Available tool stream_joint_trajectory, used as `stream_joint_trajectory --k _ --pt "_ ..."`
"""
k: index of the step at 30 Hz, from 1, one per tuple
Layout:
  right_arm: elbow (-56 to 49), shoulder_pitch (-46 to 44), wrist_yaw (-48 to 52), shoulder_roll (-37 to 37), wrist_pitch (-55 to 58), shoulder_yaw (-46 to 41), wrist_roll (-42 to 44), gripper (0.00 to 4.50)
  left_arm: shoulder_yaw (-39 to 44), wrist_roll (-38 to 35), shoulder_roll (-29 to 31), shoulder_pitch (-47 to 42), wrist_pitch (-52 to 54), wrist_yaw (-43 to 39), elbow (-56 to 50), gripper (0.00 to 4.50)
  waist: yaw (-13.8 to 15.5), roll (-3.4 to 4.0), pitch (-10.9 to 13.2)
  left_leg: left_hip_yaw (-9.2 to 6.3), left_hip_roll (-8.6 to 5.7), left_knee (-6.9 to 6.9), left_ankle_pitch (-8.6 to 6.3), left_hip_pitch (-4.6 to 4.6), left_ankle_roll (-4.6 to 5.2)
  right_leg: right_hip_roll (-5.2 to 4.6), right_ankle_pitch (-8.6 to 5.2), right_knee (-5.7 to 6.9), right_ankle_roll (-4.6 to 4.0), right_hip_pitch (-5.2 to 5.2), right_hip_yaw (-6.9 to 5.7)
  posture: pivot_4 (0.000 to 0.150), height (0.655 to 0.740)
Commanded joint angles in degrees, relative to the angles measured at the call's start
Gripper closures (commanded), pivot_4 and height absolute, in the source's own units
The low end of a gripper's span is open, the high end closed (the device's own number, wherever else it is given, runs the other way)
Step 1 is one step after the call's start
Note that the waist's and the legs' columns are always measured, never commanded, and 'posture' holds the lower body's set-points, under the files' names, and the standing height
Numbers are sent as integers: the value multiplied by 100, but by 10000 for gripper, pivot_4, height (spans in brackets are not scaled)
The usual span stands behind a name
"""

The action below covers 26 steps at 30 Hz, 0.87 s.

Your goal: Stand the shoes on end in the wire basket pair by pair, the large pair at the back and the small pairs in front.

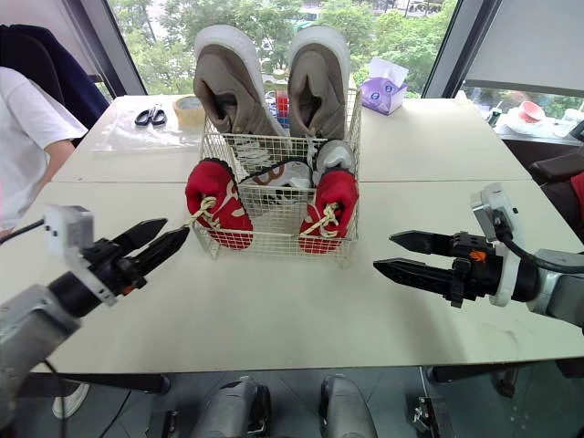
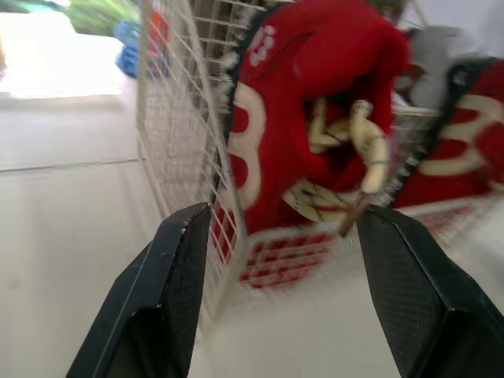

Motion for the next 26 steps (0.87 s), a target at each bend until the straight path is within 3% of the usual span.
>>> stream_joint_trajectory --k 1,5,11,26 --pt "-34 136 147 45 -141 -47 -62 0 665 -659 541 679 218 -554 279 15901 2 3 1 2 -2 -1 -1 0 0 -4 0 -2 0 0 0 1500 7400" --pt "-55 436 290 18 -215 -21 -297 0 771 220 892 1610 80 -1341 645 15901 12 13 3 10 -5 -7 -11 -3 -16 -12 0 -14 -1 -10 0 1500 7400" --pt "-88 725 394 88 -351 11 -532 0 531 1014 894 1924 -329 -1978 903 15901 2 38 -4 3 11 -29 -16 -5 -24 -23 11 -70 -20 -23 -6 1500 7400" --pt "-44 629 305 184 -470 174 -720 0 92 1257 522 1472 -450 -1892 1036 15901 3 42 -8 28 -2 -103 -6 -12 -4 -36 12 -105 -21 -23 -15 1500 7400"
